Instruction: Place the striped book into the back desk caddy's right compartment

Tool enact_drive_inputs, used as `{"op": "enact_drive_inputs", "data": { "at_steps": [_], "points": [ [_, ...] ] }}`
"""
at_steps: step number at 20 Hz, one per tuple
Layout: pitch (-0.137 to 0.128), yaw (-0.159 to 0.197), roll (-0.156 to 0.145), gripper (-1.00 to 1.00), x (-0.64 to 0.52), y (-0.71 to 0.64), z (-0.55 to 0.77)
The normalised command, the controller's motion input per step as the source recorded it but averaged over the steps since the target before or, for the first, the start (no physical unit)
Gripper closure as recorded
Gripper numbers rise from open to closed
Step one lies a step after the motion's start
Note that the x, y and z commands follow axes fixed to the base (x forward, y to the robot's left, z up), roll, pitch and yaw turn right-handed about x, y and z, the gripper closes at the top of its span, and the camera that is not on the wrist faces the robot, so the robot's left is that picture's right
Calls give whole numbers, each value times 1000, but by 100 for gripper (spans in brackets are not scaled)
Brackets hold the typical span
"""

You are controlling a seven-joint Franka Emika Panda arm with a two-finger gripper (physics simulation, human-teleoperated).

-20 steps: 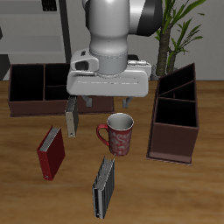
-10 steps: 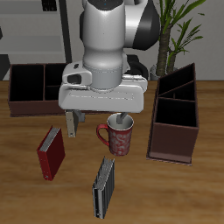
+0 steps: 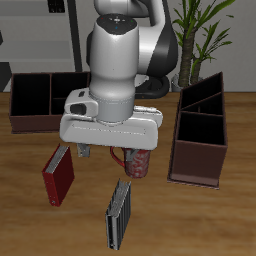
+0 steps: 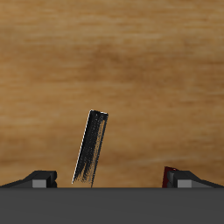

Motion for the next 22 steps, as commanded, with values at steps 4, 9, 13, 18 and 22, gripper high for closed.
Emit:
{"op": "enact_drive_inputs", "data": {
  "at_steps": [4, 9, 13, 18, 22],
  "points": [
    [-41, -50, -7, -100, 130, 90, -279],
    [22, 23, 11, -100, 99, 144, -285],
    [16, -24, -33, -100, 83, 7, -302],
    [-13, -9, -9, -100, 72, -20, -217],
    [-5, -21, 6, -100, 13, 16, -73]
  ]
}}
